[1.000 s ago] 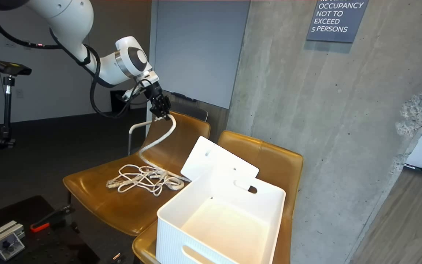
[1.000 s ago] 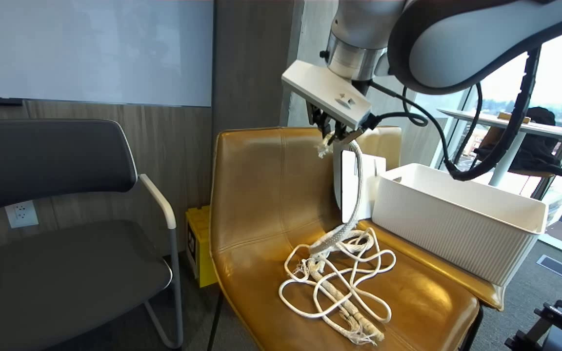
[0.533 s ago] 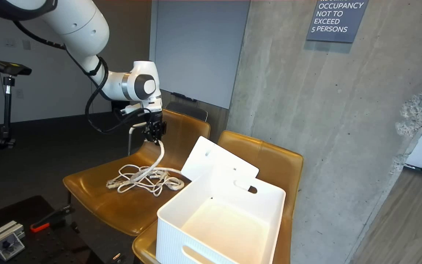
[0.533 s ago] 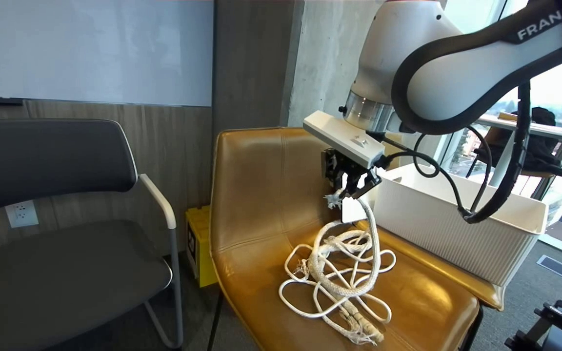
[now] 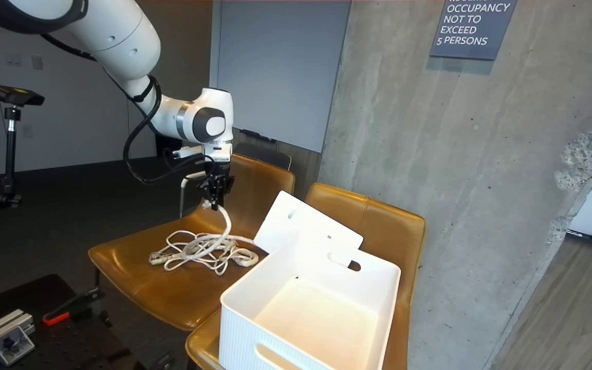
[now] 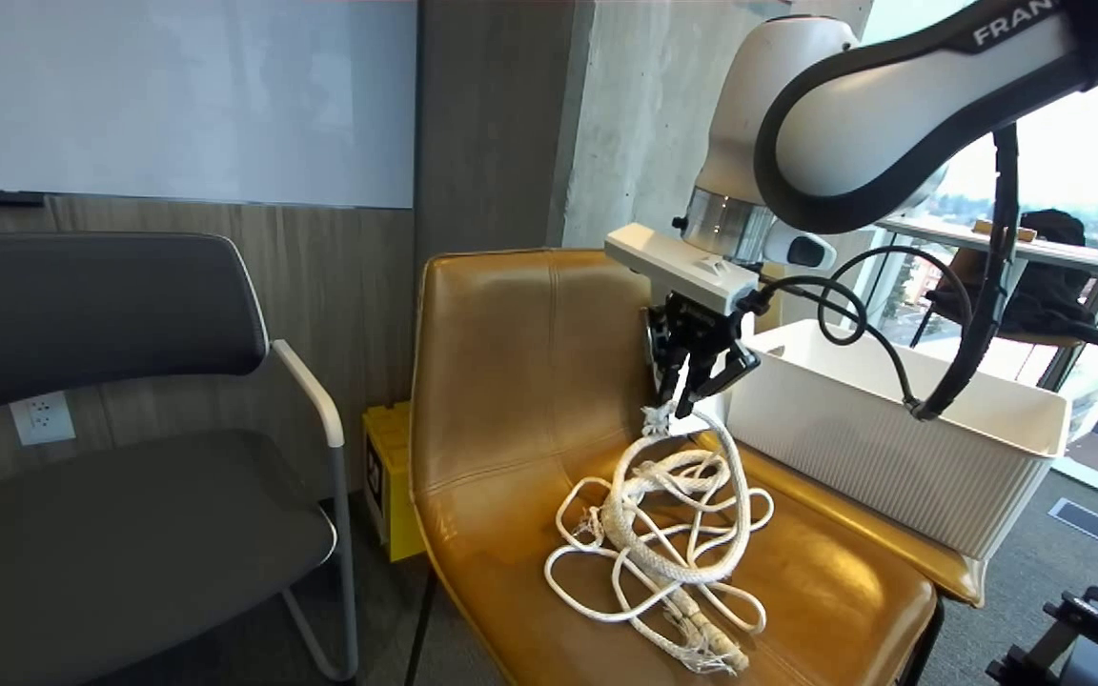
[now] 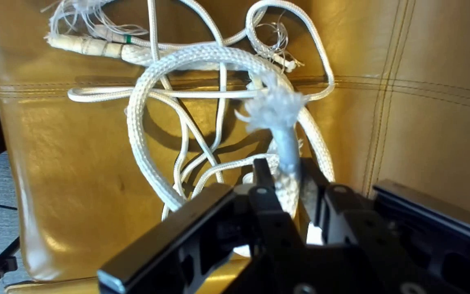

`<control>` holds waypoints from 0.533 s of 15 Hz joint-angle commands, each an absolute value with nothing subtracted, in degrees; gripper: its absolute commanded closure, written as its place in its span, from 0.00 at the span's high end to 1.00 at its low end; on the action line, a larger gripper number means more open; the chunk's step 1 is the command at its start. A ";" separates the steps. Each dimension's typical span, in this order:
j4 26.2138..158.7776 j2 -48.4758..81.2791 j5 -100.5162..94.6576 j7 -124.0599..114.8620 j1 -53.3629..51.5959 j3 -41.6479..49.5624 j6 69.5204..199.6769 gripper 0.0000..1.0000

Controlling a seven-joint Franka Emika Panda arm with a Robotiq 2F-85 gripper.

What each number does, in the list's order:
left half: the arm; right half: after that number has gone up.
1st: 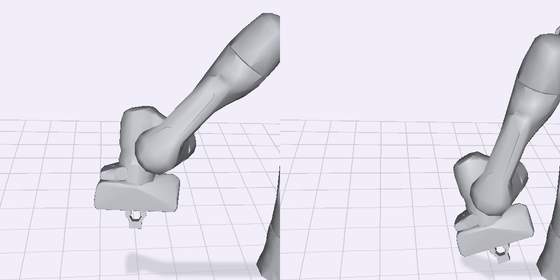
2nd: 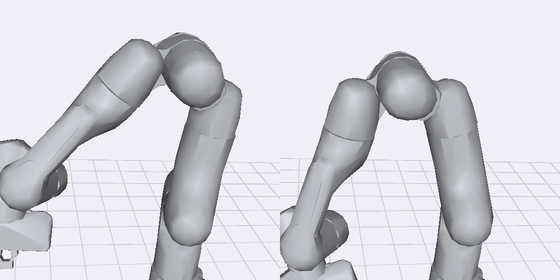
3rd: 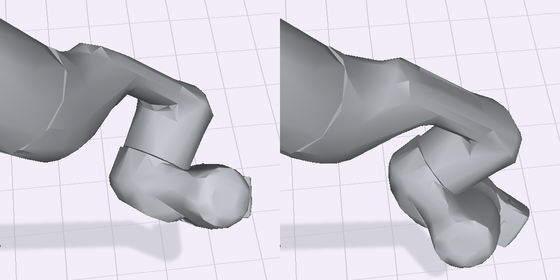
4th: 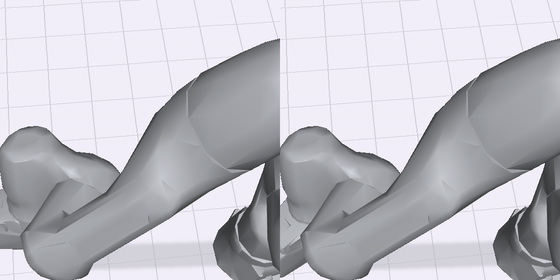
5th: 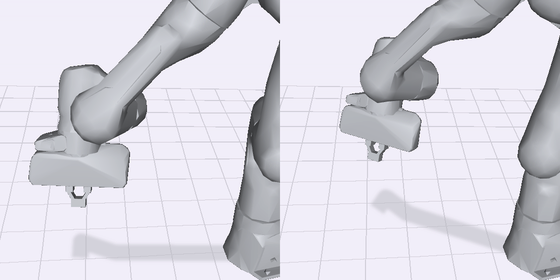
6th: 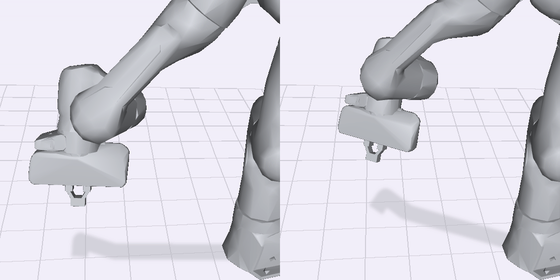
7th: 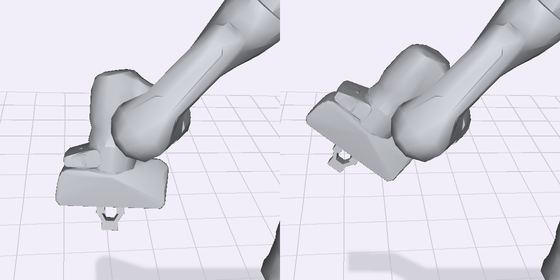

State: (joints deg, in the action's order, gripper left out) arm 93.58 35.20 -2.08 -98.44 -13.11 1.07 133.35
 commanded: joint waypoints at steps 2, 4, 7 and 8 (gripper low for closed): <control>92.59 35.14 0.40 -94.07 -12.23 -1.05 130.86 0.65; 94.22 34.62 1.99 -90.54 -11.39 -2.26 131.53 0.78; 96.55 34.19 5.04 -83.14 -10.15 -3.90 131.79 1.00; 97.47 34.04 6.25 -79.61 -9.41 -4.60 131.35 1.00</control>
